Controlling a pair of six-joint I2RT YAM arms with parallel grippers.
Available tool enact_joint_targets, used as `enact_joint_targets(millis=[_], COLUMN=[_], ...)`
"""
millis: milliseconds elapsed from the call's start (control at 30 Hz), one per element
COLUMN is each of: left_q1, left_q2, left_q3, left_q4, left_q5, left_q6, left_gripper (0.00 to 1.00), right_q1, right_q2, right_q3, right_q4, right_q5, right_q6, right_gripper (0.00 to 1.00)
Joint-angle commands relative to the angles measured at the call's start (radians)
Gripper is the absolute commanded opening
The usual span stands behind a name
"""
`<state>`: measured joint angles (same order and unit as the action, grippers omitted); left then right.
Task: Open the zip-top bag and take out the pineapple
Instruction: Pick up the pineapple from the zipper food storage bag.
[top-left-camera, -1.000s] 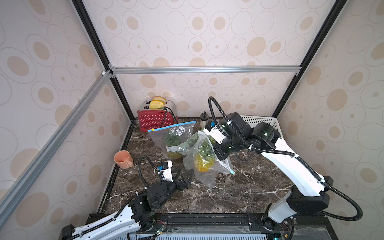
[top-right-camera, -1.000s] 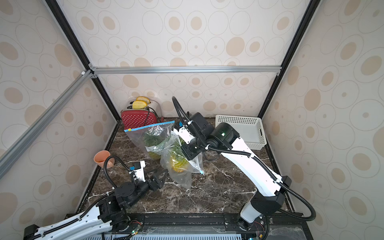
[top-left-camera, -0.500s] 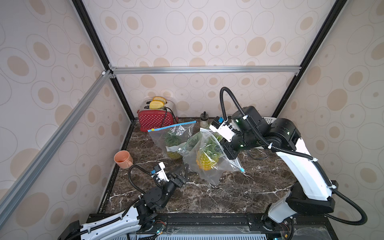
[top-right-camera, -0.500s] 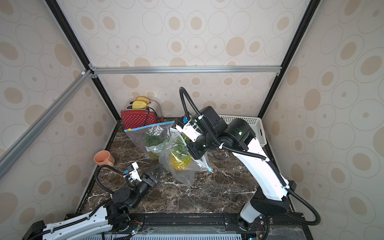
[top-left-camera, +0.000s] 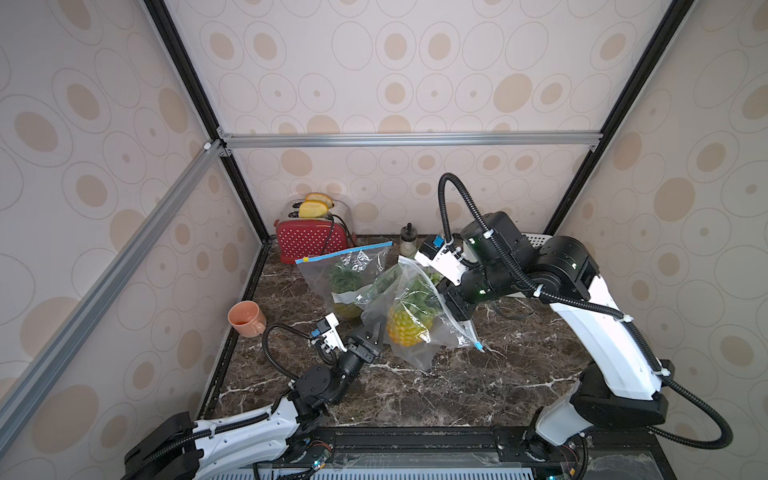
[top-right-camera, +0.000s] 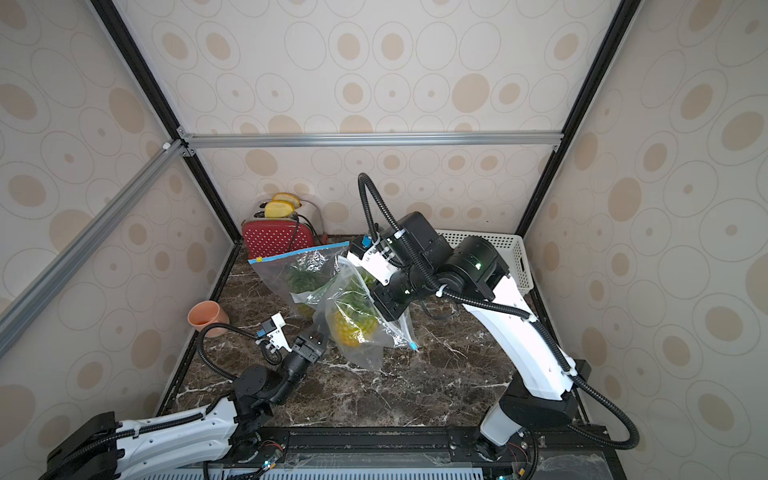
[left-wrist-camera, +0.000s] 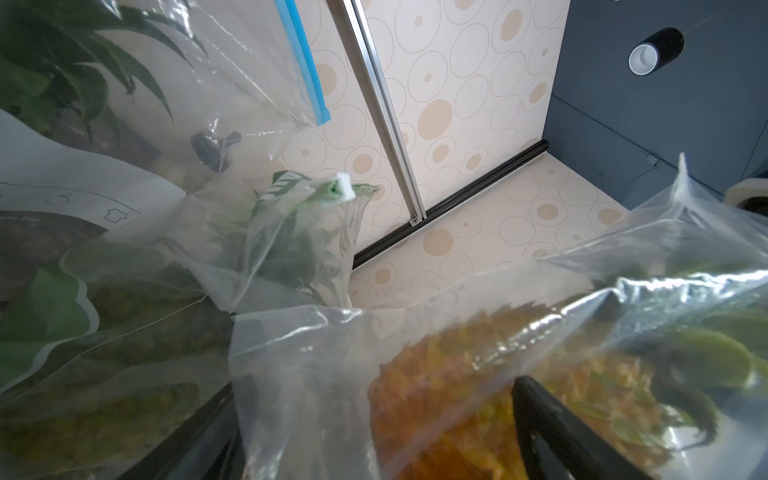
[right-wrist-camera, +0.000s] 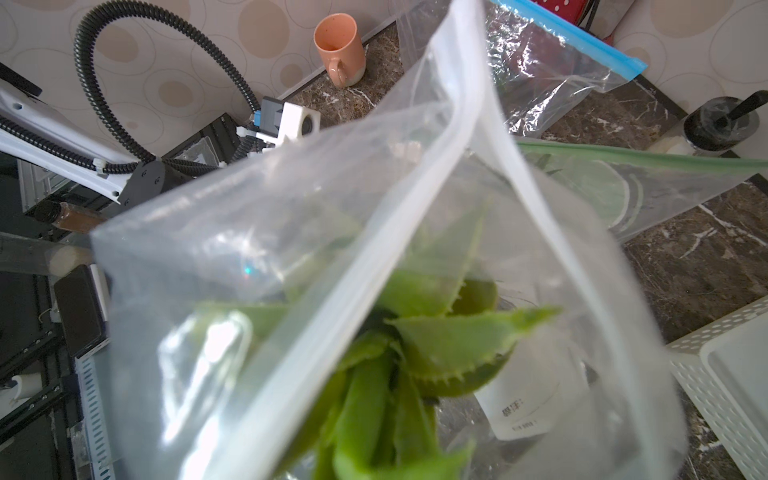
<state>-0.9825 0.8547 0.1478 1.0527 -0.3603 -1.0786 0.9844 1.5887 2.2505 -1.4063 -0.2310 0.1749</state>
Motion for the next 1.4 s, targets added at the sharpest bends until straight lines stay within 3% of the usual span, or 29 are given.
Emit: enact_joint_targets(millis=[0, 33, 67, 100, 267, 433, 567, 767, 1133, 1267, 1367], left_q1=[0.010, 0.011, 0.011, 0.011, 0.010, -0.031, -0.058, -0.062, -0.064, -0.086, -0.120], left_q2=[0.001, 0.001, -0.002, -0.005, -0.031, -0.131, -0.210, -0.209, 0.013, 0.059, 0.065], left_q3=[0.068, 0.075, 0.084, 0.091, 0.106, 0.114, 0.079, 0.072, 0.196, 0.255, 0.303], left_q4=[0.069, 0.067, 0.058, 0.042, -0.048, -0.454, -0.826, -1.115, -1.337, -1.333, -1.285], left_q5=[0.000, -0.003, -0.010, -0.014, -0.041, -0.223, -0.412, -0.513, -0.507, -0.518, -0.556], left_q6=[0.009, 0.016, 0.020, 0.023, 0.041, -0.006, -0.206, -0.405, -0.521, -0.448, -0.345], left_gripper=[0.79, 0.56, 0.19, 0.00, 0.00, 0.00, 0.00, 0.00, 0.00, 0.00, 0.00], right_q1=[0.013, 0.015, 0.016, 0.019, 0.019, 0.018, 0.015, 0.001, -0.087, -0.109, -0.109], right_q2=[0.008, 0.010, 0.010, 0.010, -0.002, -0.018, -0.026, -0.048, -0.093, -0.081, -0.082], right_q3=[0.039, 0.039, 0.040, 0.040, 0.040, 0.040, 0.076, 0.067, 0.074, 0.054, -0.047], right_q4=[0.060, 0.060, 0.060, 0.061, 0.065, 0.057, 0.055, 0.073, 0.106, 0.136, 0.199], right_q5=[-0.043, -0.043, -0.044, -0.043, -0.006, 0.087, 0.147, 0.201, 0.211, 0.145, 0.094], right_q6=[-0.018, -0.018, -0.018, -0.018, -0.020, -0.023, -0.024, -0.024, -0.018, -0.007, 0.010], right_gripper=[0.00, 0.00, 0.00, 0.00, 0.00, 0.00, 0.00, 0.00, 0.00, 0.00, 0.00])
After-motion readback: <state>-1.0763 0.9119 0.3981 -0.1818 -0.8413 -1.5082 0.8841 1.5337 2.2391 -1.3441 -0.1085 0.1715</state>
